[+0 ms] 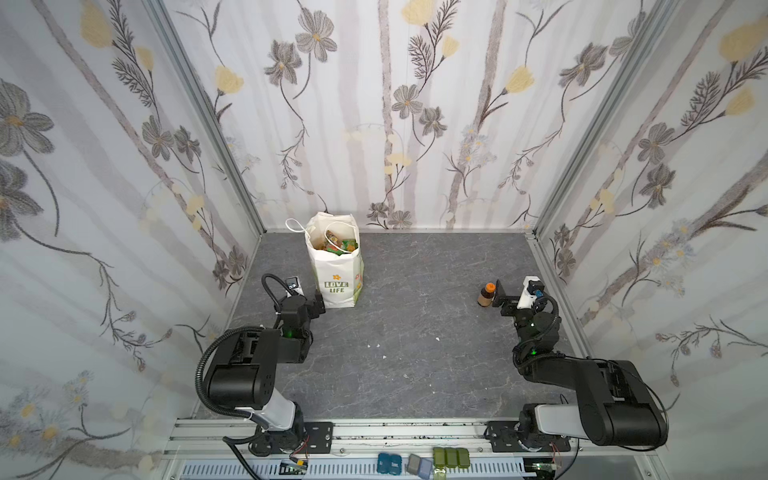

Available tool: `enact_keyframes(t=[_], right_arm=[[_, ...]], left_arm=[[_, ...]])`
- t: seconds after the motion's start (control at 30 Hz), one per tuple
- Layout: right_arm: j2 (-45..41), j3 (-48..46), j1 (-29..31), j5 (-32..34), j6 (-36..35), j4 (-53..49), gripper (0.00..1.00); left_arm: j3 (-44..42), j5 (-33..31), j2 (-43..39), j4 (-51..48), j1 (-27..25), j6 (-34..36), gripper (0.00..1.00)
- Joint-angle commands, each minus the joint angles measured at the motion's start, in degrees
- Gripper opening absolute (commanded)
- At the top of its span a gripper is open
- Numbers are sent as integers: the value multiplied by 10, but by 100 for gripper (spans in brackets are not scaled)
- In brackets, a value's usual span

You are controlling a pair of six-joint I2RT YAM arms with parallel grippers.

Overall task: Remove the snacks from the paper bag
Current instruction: 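Raise both arms and move the left gripper toward the paper bag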

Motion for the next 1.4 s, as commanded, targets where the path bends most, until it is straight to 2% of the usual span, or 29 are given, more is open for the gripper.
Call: enact_keyframes(t=[0.0,0.47,0.6,0.67,0.77,0.83,0.9,0.97,1.03,1.07,1.2,1.27,1.37], right_arm=[[2,2,0,-1,-6,5,100],[1,1,-2,-3,-5,6,100],[-7,1,-1,-49,-21,1,100],[-32,0,-1,-45,-20,-14,100],[-127,14,3,10,8,-133,100],[-203,48,4,27,62,-269,100],[-266,95,5,19,127,-391,100],[-311,143,6,-16,195,-498,100],[-334,186,9,-71,226,-569,99],[-340,209,16,-91,235,-601,99],[-341,299,64,-136,238,-698,98],[-331,355,98,-143,233,-746,97],[-303,423,155,-157,220,-808,96]], left_arm=[[2,1,0,16,1,-4,100],[2,1,1,16,1,-5,100],[0,-2,0,18,0,-5,100],[-13,-10,-1,43,0,-7,100],[-62,-35,-8,133,0,-17,100],[-91,-22,-19,180,0,-11,100],[-108,-62,-32,210,-21,5,100],[-123,-132,-84,201,-51,19,100],[-124,-173,-160,147,-70,26,100],[-117,-182,-216,90,-73,3,100],[-29,-160,-415,-220,-73,-93,100],[21,-151,-480,-324,-74,-150,100],[121,-106,-516,-456,-75,-230,100]])
